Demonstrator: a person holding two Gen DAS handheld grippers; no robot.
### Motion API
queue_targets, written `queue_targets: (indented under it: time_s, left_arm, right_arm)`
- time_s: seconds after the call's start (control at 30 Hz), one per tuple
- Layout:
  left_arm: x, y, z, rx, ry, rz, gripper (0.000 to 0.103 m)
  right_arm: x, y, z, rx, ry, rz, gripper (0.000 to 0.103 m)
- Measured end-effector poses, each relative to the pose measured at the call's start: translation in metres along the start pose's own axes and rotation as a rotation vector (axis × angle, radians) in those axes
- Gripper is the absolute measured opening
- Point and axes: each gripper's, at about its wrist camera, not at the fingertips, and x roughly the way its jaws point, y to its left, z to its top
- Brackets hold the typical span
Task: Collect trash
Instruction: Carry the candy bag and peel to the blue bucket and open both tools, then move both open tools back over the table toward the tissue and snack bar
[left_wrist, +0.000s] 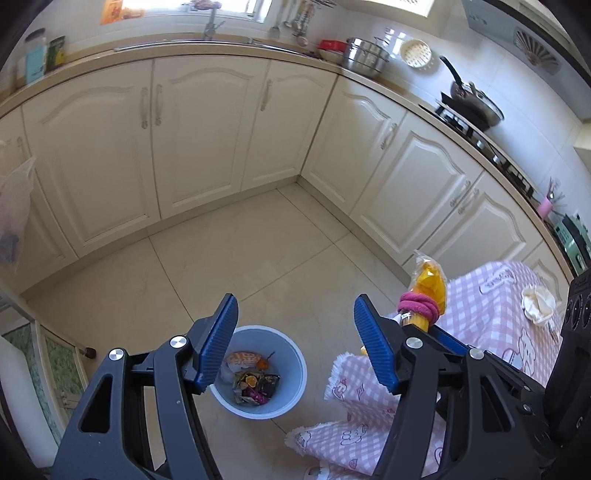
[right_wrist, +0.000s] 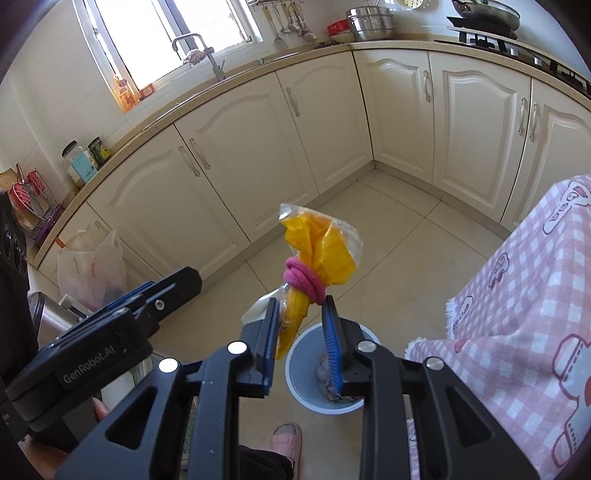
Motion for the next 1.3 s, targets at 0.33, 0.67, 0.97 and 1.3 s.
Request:
queue_targets:
  time_s: [0.33,0.67,0.97,1.3]
  left_arm:
    - [-0.01,0.0,0.005,0.002,-0.018,0.005,0.063]
    - [-0.026,-0.046,0.001,0.079,-0.028,-0.054,0.063]
    - [-0.039,-0.136,-0.015,0.221,-0.041,-0.16,0.071]
    - [-0.023,-0.246,-0.046,0.378,0.016,-0.296,0.071]
  right_arm:
    - [-0.001,0.003,0.008,0.011,-0.017,0.018,0.036]
    - [-0.059,-0.041,0.005,0.082,-0.096,-0.032,0.038]
    - [-0.143,-0.119,-0.006,0.172,-0.23,-0.149,0.042]
    - [-0.222,-0.235,-0.036,0.323,-0.341,-0.326,0.045]
